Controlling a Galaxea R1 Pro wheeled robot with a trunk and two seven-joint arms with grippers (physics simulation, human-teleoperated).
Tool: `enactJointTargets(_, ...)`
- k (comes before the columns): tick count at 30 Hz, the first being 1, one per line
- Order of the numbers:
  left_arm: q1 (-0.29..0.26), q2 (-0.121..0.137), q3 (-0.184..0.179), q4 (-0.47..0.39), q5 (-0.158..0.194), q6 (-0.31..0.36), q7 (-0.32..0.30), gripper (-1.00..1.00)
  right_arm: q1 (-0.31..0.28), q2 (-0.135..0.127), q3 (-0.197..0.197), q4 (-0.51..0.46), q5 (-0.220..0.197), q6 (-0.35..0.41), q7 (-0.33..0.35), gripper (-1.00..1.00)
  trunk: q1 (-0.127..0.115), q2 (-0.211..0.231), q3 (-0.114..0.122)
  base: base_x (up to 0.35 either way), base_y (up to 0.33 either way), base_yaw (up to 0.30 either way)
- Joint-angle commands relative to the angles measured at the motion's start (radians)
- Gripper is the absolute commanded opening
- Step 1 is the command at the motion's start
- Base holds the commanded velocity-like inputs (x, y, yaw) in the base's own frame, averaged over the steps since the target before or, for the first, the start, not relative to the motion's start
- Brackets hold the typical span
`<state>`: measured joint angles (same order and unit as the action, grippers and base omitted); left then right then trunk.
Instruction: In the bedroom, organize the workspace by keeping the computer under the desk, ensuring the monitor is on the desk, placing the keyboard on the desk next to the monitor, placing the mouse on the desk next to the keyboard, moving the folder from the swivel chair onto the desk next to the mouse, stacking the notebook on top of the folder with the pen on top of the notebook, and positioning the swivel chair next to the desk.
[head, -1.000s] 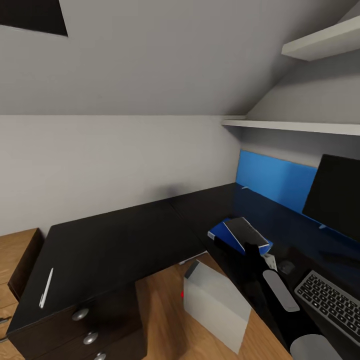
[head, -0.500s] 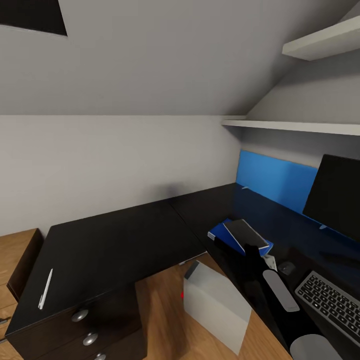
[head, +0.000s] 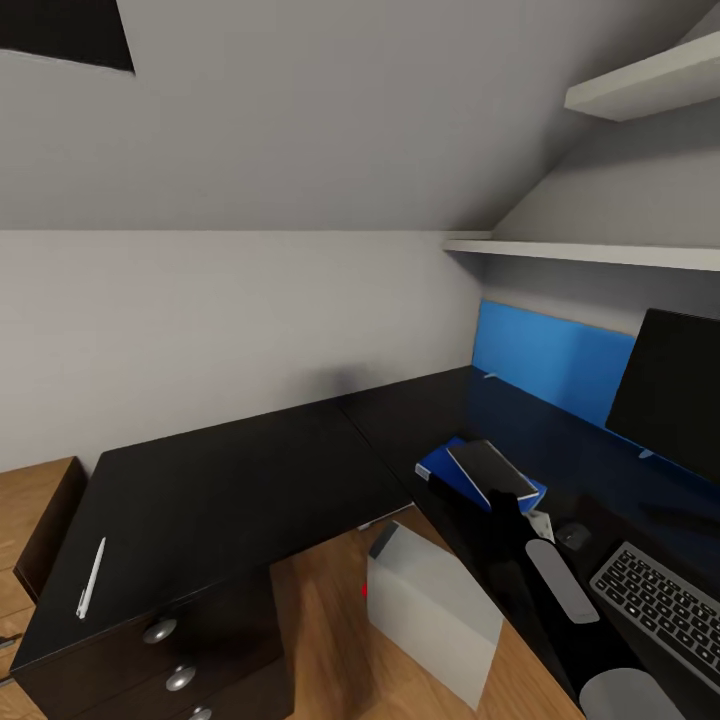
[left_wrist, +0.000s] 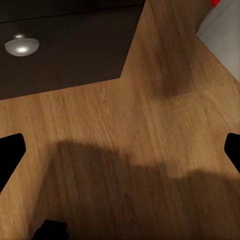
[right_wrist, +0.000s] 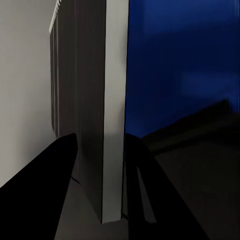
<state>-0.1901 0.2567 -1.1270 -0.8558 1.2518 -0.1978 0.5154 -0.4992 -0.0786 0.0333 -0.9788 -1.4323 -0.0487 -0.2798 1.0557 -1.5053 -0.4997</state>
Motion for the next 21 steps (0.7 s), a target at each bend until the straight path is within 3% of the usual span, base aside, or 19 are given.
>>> enactJointTargets(1, -0.002, 0.001, -0.007, -0.002, 0.009, -0.008, 0.005, 1.00, -0.001, -0.001, 0.004, -0.001, -0.008, -0.005, -0.007, -1.00, 0.000, -0.001, -0.001, 0.000, 0.000, 0.000)
enactJointTargets(21, -0.002, 0.001, -0.007, -0.002, 0.009, -0.008, 0.004, 1.00, -0.001, -0.002, 0.007, -0.001, -0.008, -0.005, -0.015, -1.00, 0.000, -0.001, -0.001, 0.033, 0.000, 0.000)
